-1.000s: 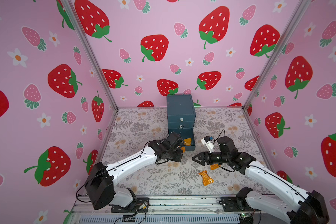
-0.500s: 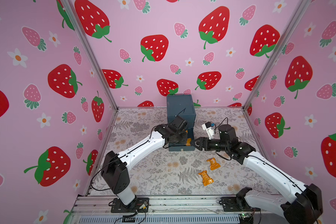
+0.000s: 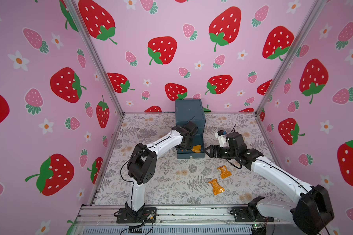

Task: Place the cookies into the drawer by color
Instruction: Place the cookie in the drawer.

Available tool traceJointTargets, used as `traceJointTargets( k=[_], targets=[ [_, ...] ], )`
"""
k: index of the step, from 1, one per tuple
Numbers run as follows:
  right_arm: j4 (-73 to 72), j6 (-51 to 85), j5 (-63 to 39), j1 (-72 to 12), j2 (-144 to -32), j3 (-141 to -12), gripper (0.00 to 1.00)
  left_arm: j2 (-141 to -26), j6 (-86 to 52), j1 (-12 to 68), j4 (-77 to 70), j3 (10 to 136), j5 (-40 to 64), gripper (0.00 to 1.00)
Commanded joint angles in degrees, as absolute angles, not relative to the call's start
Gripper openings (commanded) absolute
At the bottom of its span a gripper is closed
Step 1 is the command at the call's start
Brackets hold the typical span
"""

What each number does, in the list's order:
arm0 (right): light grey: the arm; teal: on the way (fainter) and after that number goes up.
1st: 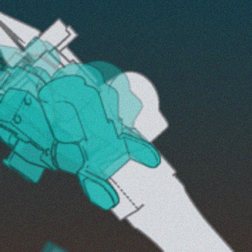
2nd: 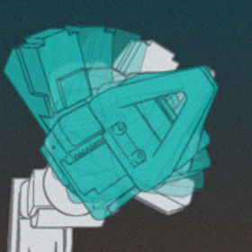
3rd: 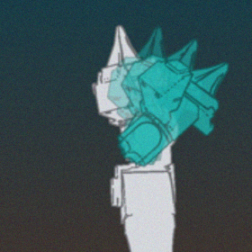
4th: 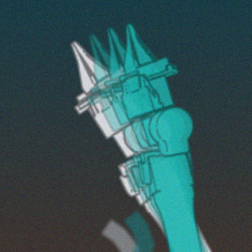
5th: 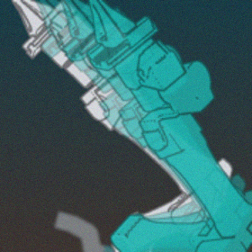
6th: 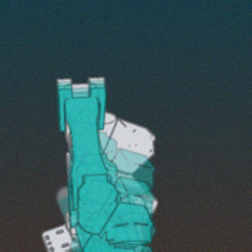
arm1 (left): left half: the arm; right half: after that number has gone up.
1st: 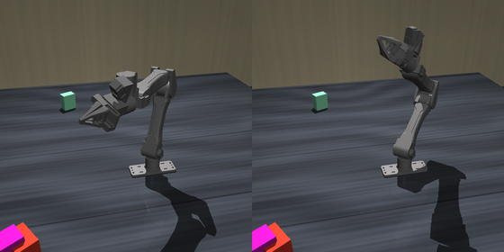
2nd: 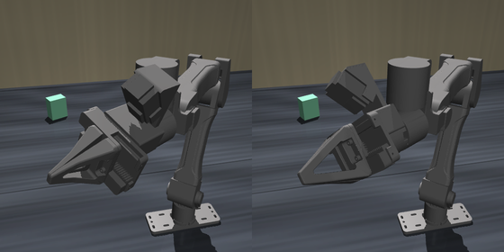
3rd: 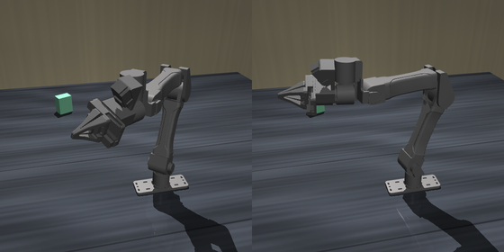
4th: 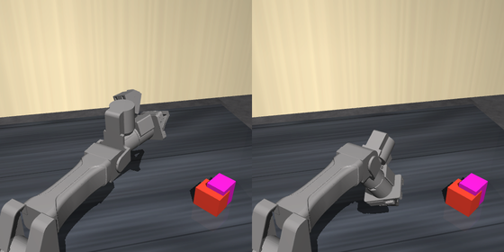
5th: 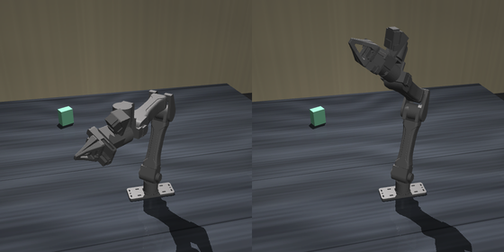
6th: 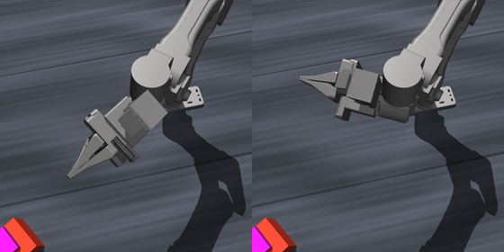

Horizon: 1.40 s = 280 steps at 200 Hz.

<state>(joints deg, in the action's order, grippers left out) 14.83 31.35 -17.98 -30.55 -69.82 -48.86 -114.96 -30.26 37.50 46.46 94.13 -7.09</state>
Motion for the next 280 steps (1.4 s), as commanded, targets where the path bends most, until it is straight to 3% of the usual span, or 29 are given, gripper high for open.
traceJointTargets(
  k=[1, 63, 184, 280],
  targets=[
    [15.5, 30.4, -17.2, -30.6, -68.3, -48.4, 0.72, -116.3, -29.1, 37.5, 47.1, 96.8, -8.2, 0.22],
    [15.5, 30.6, -17.8, -31.6, -68.1, -48.1, 0.72, -119.8, -29.1, 35.6, 44.3, 94.8, -4.6, 0.23],
    [16.4, 29.9, -16.4, -33.3, -68.8, -48.6, 0.72, -120.3, -29.2, 36.6, 43.8, 92.5, -11.8, 0.27],
    [17.4, 29.5, -15.3, -34.1, -68.6, -49.1, 0.73, -121.7, -30.1, 36.8, 44.5, 92.7, -10.8, 0.36]
  ],
)
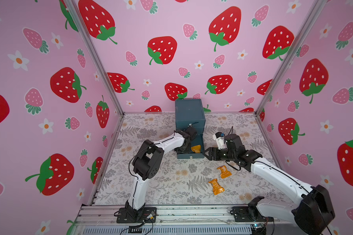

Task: Place the cookies into the drawer by color
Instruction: Place the cookie in the drawer.

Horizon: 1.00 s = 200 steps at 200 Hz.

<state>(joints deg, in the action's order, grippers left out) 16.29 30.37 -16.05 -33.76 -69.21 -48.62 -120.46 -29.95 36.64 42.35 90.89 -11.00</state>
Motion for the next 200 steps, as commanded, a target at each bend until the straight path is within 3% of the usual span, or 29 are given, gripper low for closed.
traceJointTargets(
  k=[1, 74, 142, 181, 200],
  targets=[
    [17.4, 29.5, -15.4, -34.1, -68.6, -49.1, 0.73, -121.7, -30.1, 36.8, 44.5, 92.7, -10.8, 0.37],
    [18.0, 28.9, -14.2, -34.4, -69.0, -49.6, 0.73, -117.7, -28.4, 37.1, 42.6, 91.5, -11.7, 0.58],
    [20.1, 28.2, -14.2, -34.6, -69.8, -51.0, 0.73, -99.9, -27.9, 39.0, 33.0, 81.6, -9.8, 0.60],
    [29.6, 26.7, -11.6, -34.6, -70.8, -56.0, 0.73, -85.8, -30.8, 39.3, 24.2, 71.8, 1.4, 0.55],
    [36.5, 27.2, -7.2, -34.6, -69.5, -56.8, 0.74, -78.7, -32.6, 39.5, 18.8, 64.5, 4.1, 0.59]
  ],
)
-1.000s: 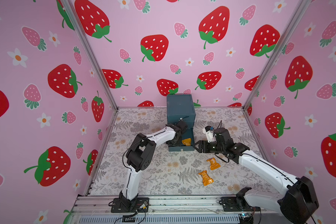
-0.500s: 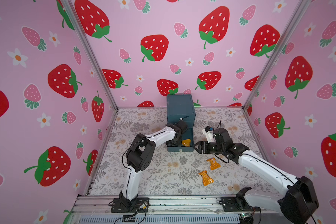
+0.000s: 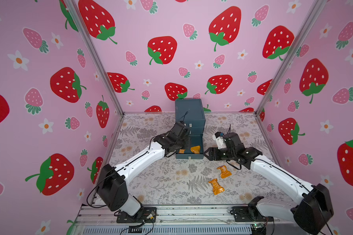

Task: Place the cookies into the drawer by color
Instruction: Place the cookie in the drawer.

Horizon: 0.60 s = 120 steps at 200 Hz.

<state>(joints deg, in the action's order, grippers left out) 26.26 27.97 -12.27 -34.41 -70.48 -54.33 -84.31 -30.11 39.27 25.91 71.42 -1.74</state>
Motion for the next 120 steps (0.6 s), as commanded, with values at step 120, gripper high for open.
traceJointTargets(
  k=[120],
  targets=[
    [35.3, 28.0, -5.4, -25.2, -69.8, -39.3, 0.78, -64.3, -35.0, 45.9, -1.9, 38.3, 12.3, 0.91]
  ],
)
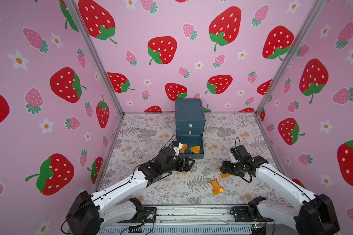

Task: Place the cookies into the drawer by color
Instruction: Place the cookie in the drawer, then pick up the cookie at the center of the board.

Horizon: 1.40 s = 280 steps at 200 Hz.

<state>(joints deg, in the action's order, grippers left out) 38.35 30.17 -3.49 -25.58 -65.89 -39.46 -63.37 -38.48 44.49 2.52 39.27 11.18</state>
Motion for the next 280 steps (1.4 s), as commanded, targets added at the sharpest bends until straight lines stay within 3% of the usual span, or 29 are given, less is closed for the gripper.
traceJointTargets(
  k=[1, 57, 103, 171, 198, 238, 280],
  targets=[
    [35.3, 28.0, -5.4, -25.2, -70.0, -39.3, 0.78, -64.3, -34.9, 46.0, -1.9, 38.2, 12.2, 0.91],
    [36.5, 27.7, 0.7, -25.2, -74.6, -41.1, 0.78, -64.7, -33.3, 46.8, -0.9, 38.2, 9.8, 0.89],
    [35.2, 26.6, -2.3, -25.4, -77.7, -42.1, 0.68, -66.7, -33.0, 47.4, -0.6, 38.8, 9.1, 0.88],
    [35.2, 26.6, 1.4, -27.8, -83.1, -45.1, 0.53, -64.7, -34.0, 47.5, -2.2, 36.5, 5.6, 0.87],
    [37.8, 27.7, 2.2, -28.4, -83.5, -46.8, 0.53, -65.7, -33.8, 47.5, -1.7, 37.3, 5.9, 0.86],
    [43.6, 26.8, 6.6, -28.7, -83.6, -51.5, 0.65, -66.4, -33.3, 47.5, -1.3, 37.7, 6.7, 0.86],
    [43.3, 24.1, 1.1, -28.4, -87.4, -53.7, 0.69, -67.9, -33.3, 47.5, -1.1, 38.3, 7.2, 0.86]
  ],
)
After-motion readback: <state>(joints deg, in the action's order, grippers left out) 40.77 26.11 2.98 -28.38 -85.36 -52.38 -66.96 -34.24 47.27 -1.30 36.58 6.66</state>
